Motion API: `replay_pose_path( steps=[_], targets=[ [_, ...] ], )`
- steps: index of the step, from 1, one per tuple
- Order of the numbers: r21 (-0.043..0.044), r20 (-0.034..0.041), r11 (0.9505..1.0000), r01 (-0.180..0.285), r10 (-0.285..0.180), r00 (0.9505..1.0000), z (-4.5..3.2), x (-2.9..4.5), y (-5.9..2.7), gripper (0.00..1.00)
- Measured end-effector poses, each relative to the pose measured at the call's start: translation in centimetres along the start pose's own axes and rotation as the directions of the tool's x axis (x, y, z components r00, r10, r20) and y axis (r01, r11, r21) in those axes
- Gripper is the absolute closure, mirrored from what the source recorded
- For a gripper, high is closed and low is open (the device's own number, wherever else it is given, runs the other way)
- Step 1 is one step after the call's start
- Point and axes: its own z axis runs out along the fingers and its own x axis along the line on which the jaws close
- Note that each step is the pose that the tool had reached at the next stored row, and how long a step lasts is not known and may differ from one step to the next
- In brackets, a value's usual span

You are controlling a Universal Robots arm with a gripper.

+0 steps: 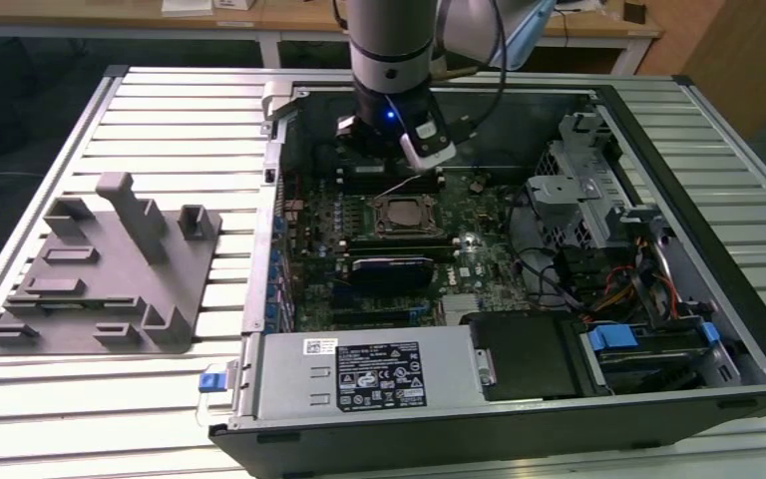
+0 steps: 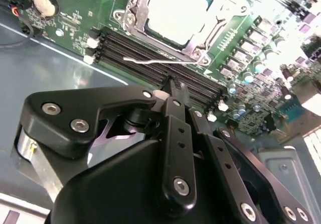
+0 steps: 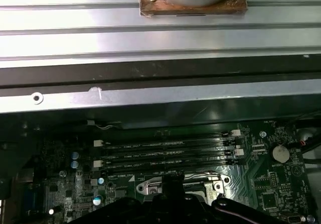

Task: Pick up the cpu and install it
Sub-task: 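Install the first cpu locking lever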

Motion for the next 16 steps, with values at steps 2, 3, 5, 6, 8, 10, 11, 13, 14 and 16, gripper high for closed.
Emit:
replay_pose_path(
  steps=[2, 3, 5, 6, 8, 10, 11, 13, 14, 16],
  targets=[
    [-0.0007, 0.0073, 1.0000, -0.001, 0.001, 1.0000, 0.12, -0.02, -0.11, 0.89],
    [-0.0009, 0.0107, 1.0000, -0.002, 0.002, 0.9999, 0.18, -0.02, -0.16, 0.89],
    [-0.0014, 0.0170, 1.0000, -0.003, 0.004, 0.9998, 0.31, -0.04, -0.28, 0.89],
    [-0.0019, 0.0201, 1.0000, -0.004, 0.004, 0.9998, 0.38, -0.06, -0.34, 0.89],
    [-0.0022, 0.0223, 1.0000, -0.005, 0.005, 0.9997, 0.48, -0.12, -0.40, 0.89],
    [-0.0021, 0.0223, 1.0000, -0.005, 0.005, 0.9997, 0.48, -0.13, -0.40, 0.89],
    [-0.0021, 0.0223, 1.0000, -0.005, 0.005, 0.9997, 0.48, -0.13, -0.40, 0.89],
    [-0.0024, 0.0224, 1.0000, -0.005, 0.005, 0.9997, 0.51, -0.13, -0.40, 0.89],
    [-0.0026, 0.0230, 1.0000, -0.006, 0.006, 0.9997, 0.58, -0.13, -0.42, 0.89],
    [-0.0020, 0.0288, 0.9998, -0.017, 0.017, 0.9994, 0.72, -0.12, -0.47, 0.89]
  ],
)
